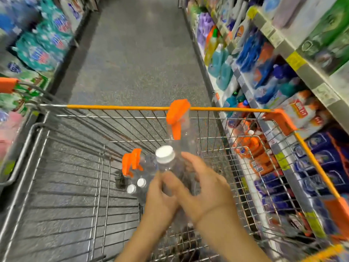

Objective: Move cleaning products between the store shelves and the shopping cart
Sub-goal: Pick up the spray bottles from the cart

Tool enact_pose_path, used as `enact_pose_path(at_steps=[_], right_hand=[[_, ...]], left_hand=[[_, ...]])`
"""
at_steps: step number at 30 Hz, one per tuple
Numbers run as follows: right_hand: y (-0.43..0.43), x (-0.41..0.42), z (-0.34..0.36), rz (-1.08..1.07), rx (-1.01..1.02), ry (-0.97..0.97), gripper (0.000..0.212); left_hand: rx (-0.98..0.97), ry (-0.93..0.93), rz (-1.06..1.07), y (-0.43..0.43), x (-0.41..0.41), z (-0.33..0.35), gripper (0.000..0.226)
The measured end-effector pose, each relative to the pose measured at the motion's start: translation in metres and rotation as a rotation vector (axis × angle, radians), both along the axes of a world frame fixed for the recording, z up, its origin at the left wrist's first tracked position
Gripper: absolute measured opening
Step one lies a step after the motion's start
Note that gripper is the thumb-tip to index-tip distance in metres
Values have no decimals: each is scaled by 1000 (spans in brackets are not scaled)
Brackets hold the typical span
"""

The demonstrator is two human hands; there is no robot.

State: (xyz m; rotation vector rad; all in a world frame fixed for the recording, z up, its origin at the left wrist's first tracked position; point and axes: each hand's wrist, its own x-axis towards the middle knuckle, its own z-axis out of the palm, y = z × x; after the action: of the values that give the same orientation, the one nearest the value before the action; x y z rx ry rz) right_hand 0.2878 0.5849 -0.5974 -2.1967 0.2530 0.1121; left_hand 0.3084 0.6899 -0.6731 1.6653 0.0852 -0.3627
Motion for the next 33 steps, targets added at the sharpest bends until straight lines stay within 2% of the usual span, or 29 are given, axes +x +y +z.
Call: enact_pose_path(at_steps=[3, 5, 8, 10, 14, 16, 18, 21, 24, 26, 29, 33], right_hand=[[-27, 16, -27, -45, 202, -200, 46], [-52, 32, -40, -61, 243, -179, 54], [-83, 59, -60, 56, 345, 123, 85], [-93, 68, -68, 81, 396, 199, 96], [-91, 71, -68, -24, 529, 110, 79], [-85, 68, -65, -90, 556, 61, 70], [-80, 67, -60, -142, 649, 12, 58], [-75, 71, -49, -249, 765, -15, 59], [-75, 77, -43, -248, 765, -24, 49], [-78, 78, -44, -173, 746, -24, 50], [-84, 72, -46, -109, 759, -19, 45], [-88, 56, -45, -142, 708, -80, 34]], left_hand=[[-16, 6, -20, 11, 18, -4, 69], [-93, 48, -36, 16, 28, -2, 72], [-214, 188, -125, 26, 43, 8, 84], [-259, 228, -216, 31, 53, 14, 86], [-349, 262, -284, 34, 63, 23, 76], [-278, 242, -240, 34, 70, 28, 72], [-165, 139, -178, 37, 77, 31, 60], [-22, 14, -76, 38, 79, 31, 43], [19, -67, 94, 30, 76, 30, 34], [14, -100, 168, 27, 79, 30, 33], [42, -128, 170, 31, 87, 30, 36], [75, -150, 93, 26, 85, 32, 37]])
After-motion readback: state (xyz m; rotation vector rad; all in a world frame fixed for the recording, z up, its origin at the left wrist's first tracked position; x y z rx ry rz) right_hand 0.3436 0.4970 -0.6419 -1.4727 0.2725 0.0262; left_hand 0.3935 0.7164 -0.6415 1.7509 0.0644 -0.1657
